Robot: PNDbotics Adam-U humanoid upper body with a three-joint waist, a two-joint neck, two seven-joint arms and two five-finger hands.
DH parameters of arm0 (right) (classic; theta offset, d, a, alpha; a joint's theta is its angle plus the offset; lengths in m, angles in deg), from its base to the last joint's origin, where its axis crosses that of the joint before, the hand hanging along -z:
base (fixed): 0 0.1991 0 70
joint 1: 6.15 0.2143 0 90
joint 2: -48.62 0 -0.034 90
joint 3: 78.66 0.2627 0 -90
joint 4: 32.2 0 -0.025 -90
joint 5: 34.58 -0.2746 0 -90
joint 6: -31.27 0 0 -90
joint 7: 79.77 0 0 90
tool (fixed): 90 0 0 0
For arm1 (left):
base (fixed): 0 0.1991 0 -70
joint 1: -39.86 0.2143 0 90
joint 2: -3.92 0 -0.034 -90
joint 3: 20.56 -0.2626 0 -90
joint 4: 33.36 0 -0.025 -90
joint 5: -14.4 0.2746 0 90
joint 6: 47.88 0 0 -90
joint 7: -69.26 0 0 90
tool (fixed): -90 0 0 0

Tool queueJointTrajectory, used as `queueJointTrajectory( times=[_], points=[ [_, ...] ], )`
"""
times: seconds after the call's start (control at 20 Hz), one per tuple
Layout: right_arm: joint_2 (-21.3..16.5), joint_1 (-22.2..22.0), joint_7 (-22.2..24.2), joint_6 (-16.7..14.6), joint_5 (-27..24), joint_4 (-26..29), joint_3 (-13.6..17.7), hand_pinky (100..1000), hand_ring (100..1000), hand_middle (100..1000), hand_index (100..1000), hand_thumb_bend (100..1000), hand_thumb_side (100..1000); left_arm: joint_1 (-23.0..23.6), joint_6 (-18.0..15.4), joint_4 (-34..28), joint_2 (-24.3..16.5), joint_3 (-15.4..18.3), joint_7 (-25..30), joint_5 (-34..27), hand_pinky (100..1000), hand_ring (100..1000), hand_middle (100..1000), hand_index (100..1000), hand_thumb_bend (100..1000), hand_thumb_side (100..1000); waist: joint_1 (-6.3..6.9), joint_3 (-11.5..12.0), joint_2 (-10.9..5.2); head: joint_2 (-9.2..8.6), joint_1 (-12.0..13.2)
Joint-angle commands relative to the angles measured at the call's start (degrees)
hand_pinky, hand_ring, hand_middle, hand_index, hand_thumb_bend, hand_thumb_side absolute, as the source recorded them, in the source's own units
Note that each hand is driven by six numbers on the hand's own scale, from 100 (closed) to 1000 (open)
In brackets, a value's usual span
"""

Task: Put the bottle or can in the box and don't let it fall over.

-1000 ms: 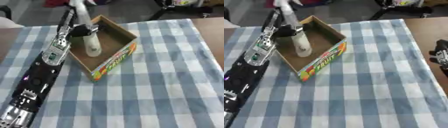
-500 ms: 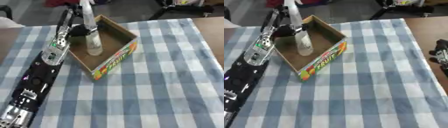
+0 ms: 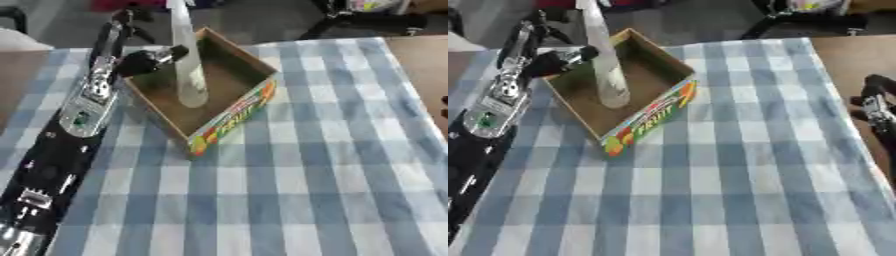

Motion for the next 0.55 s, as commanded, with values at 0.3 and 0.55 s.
queueJointTrajectory(
  times=[0.3,0.55],
  points=[
    [-1.37,0.02,-0.89,-0.09,-0.14,1.38,1.29,749,754,891,772,127,510,9.48,2.66,-15.67,-6.52,2.63,-0.3,-6.63,900,555,682,776,844,373,-0.84,1.26,-2.51,1.33,-1.52],
    [-1.61,-0.31,-1.26,-0.11,-0.14,1.51,1.71,749,754,891,772,126,507,16.73,4.83,-24.7,-8.6,4.72,-1.18,-8.53,897,552,676,767,823,389,-1.52,2.78,-3.05,1.99,-2.36]
  ],
)
